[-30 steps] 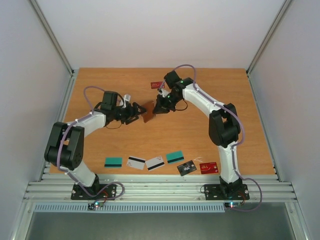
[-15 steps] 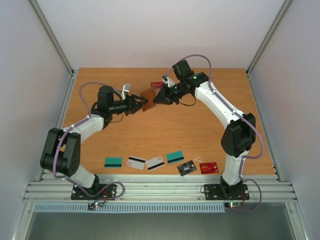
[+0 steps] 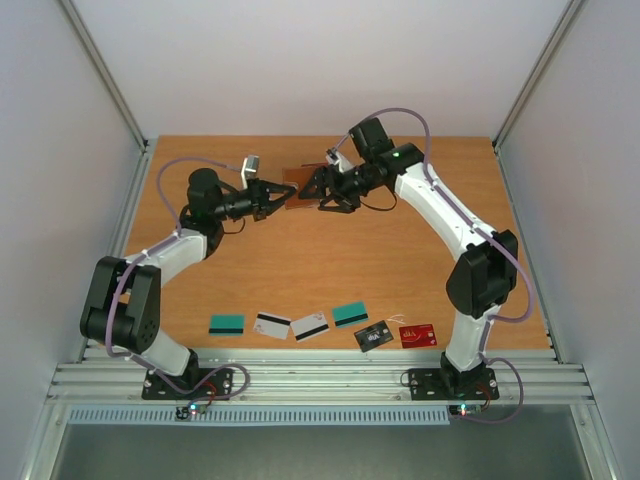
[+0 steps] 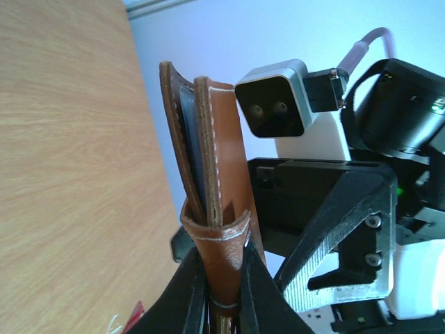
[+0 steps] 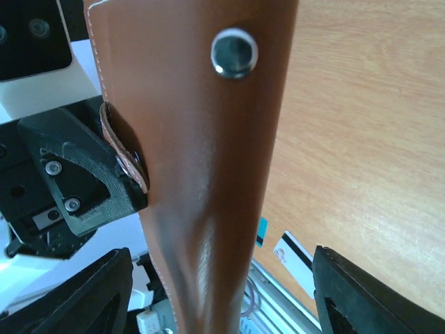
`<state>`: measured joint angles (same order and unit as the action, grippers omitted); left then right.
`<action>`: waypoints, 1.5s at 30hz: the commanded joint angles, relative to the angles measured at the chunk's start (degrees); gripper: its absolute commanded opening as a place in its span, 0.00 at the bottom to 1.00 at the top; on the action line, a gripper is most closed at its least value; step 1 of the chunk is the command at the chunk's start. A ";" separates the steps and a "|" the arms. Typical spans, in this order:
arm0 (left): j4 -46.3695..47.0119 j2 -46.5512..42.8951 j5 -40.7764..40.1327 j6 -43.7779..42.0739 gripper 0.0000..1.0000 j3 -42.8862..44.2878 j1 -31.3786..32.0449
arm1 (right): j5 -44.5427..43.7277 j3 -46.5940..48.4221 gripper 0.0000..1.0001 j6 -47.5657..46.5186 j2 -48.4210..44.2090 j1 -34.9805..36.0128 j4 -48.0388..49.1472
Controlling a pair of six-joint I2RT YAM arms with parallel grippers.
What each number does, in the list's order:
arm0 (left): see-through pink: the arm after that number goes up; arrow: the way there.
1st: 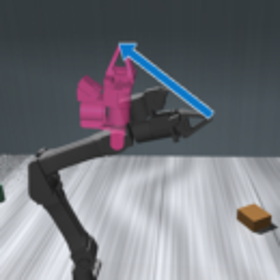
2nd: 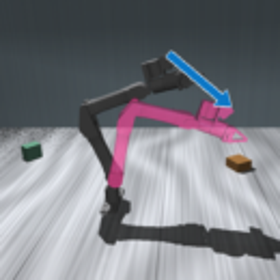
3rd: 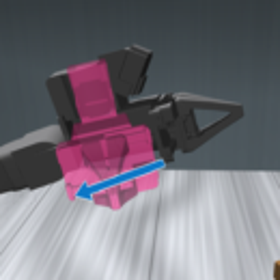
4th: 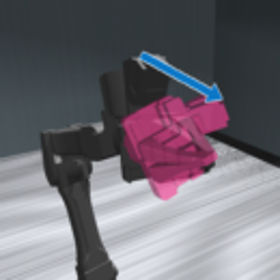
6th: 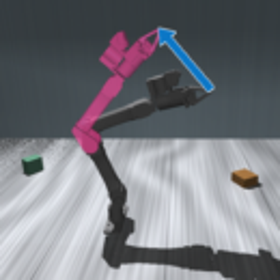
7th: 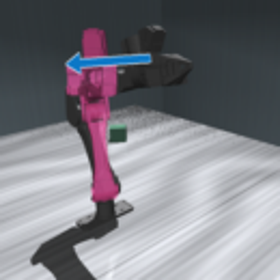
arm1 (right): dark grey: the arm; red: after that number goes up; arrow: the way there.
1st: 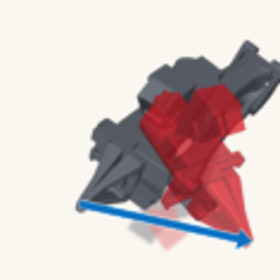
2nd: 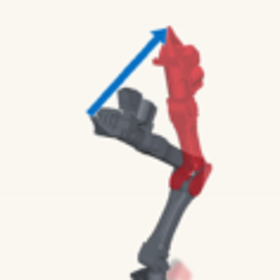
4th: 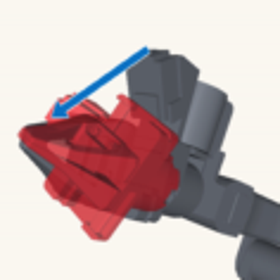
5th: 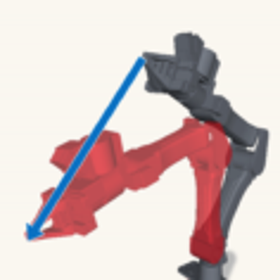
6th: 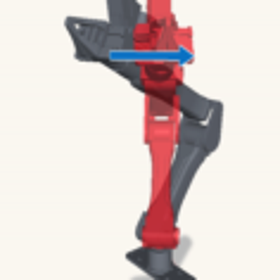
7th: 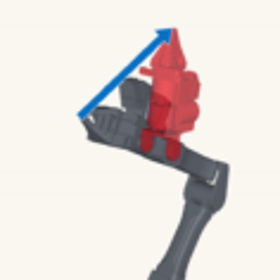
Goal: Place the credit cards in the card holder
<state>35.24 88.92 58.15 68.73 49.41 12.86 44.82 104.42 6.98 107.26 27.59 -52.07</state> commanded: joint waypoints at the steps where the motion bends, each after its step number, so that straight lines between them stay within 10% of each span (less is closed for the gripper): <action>1: 12.71 -1.08 4.08 7.22 0.00 -1.16 0.37 | 3.27 0.80 0.73 -0.74 -2.75 -0.17 -0.21; 17: 42.63 7.92 8.04 29.83 0.00 -3.39 2.65 | 13.92 -9.42 0.38 3.15 -9.98 -3.51 12.53; 26: 39.46 8.30 9.19 29.92 0.02 -2.57 4.05 | 12.04 -9.90 0.16 1.27 -10.69 -3.46 10.05; 30: 34.76 6.26 10.78 28.03 0.24 -3.30 3.93 | 9.87 -9.57 0.06 -0.17 -11.35 -3.46 7.37; 37: 10.68 -0.95 10.28 14.49 0.49 -6.10 2.44 | -1.29 -4.32 0.01 -9.40 -12.18 -3.47 -7.24; 43: -55.74 -11.09 -9.75 -25.63 0.55 7.83 3.69 | -12.03 -3.44 0.01 -10.50 -13.32 -2.98 -14.75; 45: -65.42 -10.96 -16.81 -37.34 0.53 12.76 5.17 | -15.75 -3.04 0.01 -9.58 -13.06 -1.95 -16.16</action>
<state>8.64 80.75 57.49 62.70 52.23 16.05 38.26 99.29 -1.41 95.92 24.05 -61.73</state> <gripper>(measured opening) 0.543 0.106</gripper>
